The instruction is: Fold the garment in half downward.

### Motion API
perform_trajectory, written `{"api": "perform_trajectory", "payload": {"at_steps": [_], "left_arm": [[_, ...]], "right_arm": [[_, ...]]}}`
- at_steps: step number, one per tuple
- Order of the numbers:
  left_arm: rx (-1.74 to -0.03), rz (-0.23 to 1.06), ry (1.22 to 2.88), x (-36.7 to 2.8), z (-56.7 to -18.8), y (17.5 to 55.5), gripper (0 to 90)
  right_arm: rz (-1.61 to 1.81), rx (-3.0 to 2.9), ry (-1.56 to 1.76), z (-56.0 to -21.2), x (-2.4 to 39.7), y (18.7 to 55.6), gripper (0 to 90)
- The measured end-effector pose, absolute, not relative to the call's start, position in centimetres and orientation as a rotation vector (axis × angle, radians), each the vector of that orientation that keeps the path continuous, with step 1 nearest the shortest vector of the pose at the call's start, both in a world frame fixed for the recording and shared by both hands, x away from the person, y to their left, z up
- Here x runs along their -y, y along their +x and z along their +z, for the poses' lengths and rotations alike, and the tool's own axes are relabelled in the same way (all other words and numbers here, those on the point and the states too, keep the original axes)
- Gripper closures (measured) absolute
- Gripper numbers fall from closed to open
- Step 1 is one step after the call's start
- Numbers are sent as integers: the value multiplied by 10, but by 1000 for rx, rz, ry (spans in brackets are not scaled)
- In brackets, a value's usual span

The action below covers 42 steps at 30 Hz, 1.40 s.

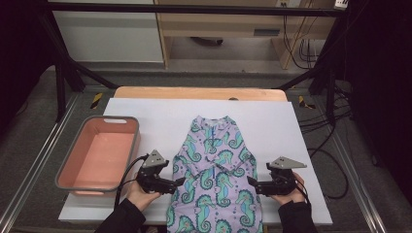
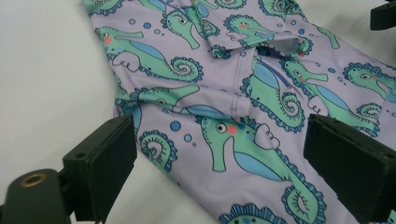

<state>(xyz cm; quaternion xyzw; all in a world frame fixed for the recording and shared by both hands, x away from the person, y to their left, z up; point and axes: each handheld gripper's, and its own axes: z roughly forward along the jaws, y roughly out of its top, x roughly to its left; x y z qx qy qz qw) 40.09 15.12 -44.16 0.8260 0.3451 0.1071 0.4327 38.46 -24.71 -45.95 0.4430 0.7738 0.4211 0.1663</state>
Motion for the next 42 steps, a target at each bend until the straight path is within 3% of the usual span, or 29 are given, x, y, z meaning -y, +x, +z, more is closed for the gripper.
{"api": "perform_trajectory", "payload": {"at_steps": [32,42], "left_arm": [[-933,292,2050,-127,-441,478,95],[-983,352,2073,-124,-446,501,211]], "right_arm": [[1253,-2172,1251,-456,246,393,58],[1245,-2184,1248,-459,246,394,58]]}}
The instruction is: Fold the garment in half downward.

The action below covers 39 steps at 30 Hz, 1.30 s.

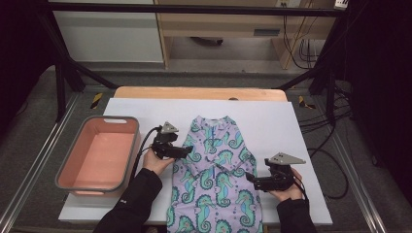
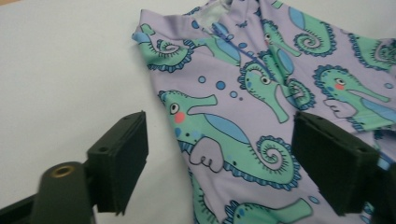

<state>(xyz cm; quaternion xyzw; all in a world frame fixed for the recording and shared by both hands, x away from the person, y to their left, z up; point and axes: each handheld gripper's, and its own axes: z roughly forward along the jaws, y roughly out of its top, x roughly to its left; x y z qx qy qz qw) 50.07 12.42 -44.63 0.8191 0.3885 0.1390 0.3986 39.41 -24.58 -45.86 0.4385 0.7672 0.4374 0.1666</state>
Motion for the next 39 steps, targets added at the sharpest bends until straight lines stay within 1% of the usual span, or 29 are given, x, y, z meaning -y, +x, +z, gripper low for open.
{"api": "perform_trajectory", "payload": {"at_steps": [2,5,6,8,11,15,19,29,33,36,39], "left_arm": [[-999,371,2085,-123,-449,506,254],[-1023,364,2072,-124,-452,513,338],[-1031,355,2063,-124,-453,515,382],[-1039,349,2062,-123,-456,517,406],[-1058,365,2100,-122,-459,522,471],[-1083,333,2092,-119,-462,526,531],[-1091,339,2115,-115,-465,528,580],[-1115,291,2116,-112,-469,533,739],[-1125,281,2128,-110,-471,533,815],[-1128,284,2130,-110,-471,533,843],[-1125,293,2137,-109,-471,533,850]], "right_arm": [[1240,-2188,1247,-459,246,394,58],[1238,-2195,1252,-459,245,394,58],[1238,-2195,1250,-459,246,394,59],[1238,-2195,1254,-460,246,394,59],[1233,-2196,1257,-460,246,395,58],[1233,-2201,1255,-461,245,395,58],[1228,-2203,1260,-461,246,395,58],[1229,-2205,1257,-461,245,395,58],[1227,-2204,1261,-461,246,395,57],[1230,-2202,1259,-461,245,395,55],[1227,-2199,1257,-461,245,395,50]]}}
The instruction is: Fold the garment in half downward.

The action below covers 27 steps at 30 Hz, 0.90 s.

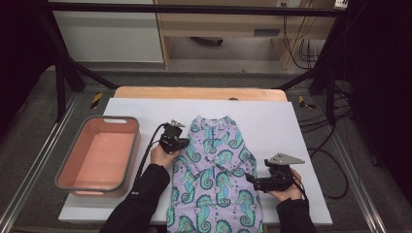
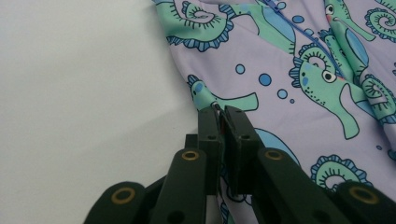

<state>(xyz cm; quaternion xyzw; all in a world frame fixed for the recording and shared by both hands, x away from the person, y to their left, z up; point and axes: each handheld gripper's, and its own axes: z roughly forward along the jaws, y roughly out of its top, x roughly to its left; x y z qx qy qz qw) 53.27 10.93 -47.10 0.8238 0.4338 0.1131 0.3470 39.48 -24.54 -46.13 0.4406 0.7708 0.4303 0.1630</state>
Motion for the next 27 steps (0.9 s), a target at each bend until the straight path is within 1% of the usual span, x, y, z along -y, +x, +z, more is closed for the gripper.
{"api": "perform_trajectory", "payload": {"at_steps": [12,16,24,27], "left_arm": [[-1112,311,2135,-109,-473,531,859],[-1118,289,2125,-111,-473,532,861],[-1111,289,2126,-112,-474,533,861],[-1101,294,2128,-111,-474,532,861]], "right_arm": [[1206,-2211,1260,-461,245,395,24],[1205,-2220,1247,-459,244,394,21],[1185,-2215,1257,-458,241,399,32],[1161,-2218,1254,-458,238,404,50]]}}
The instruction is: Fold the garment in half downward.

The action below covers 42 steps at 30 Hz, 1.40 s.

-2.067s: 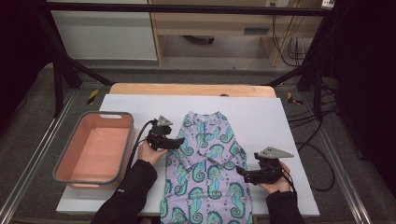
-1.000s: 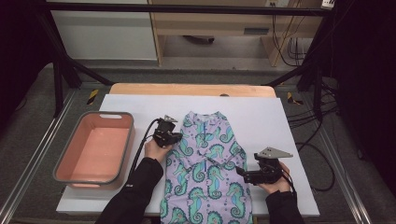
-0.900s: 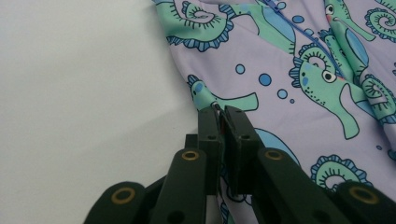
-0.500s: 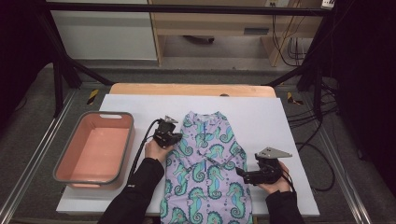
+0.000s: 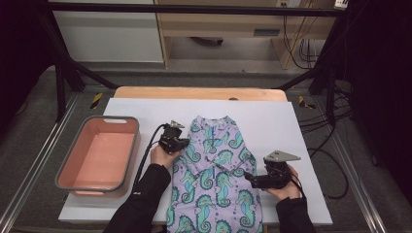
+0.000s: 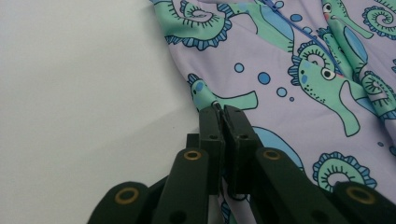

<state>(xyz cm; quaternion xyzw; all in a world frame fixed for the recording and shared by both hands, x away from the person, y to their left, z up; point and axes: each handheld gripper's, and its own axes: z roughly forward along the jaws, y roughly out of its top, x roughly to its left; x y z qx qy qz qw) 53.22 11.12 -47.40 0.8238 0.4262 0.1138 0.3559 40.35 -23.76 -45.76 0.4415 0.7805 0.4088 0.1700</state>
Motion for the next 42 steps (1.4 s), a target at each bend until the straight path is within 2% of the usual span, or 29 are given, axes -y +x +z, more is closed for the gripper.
{"api": "perform_trajectory", "payload": {"at_steps": [22,36,40,41,42], "left_arm": [[-1073,298,2136,-112,-475,532,862],[-1076,283,2126,-113,-475,533,862],[-1079,282,2128,-113,-475,533,863],[-1079,279,2126,-113,-475,534,863],[-1082,277,2125,-114,-475,534,863]], "right_arm": [[1067,-2161,1327,-459,228,487,206],[1091,-2215,1339,-472,216,527,423],[1075,-2232,1356,-474,216,532,523],[1075,-2243,1356,-474,216,532,571],[1081,-2253,1355,-474,216,533,579]]}}
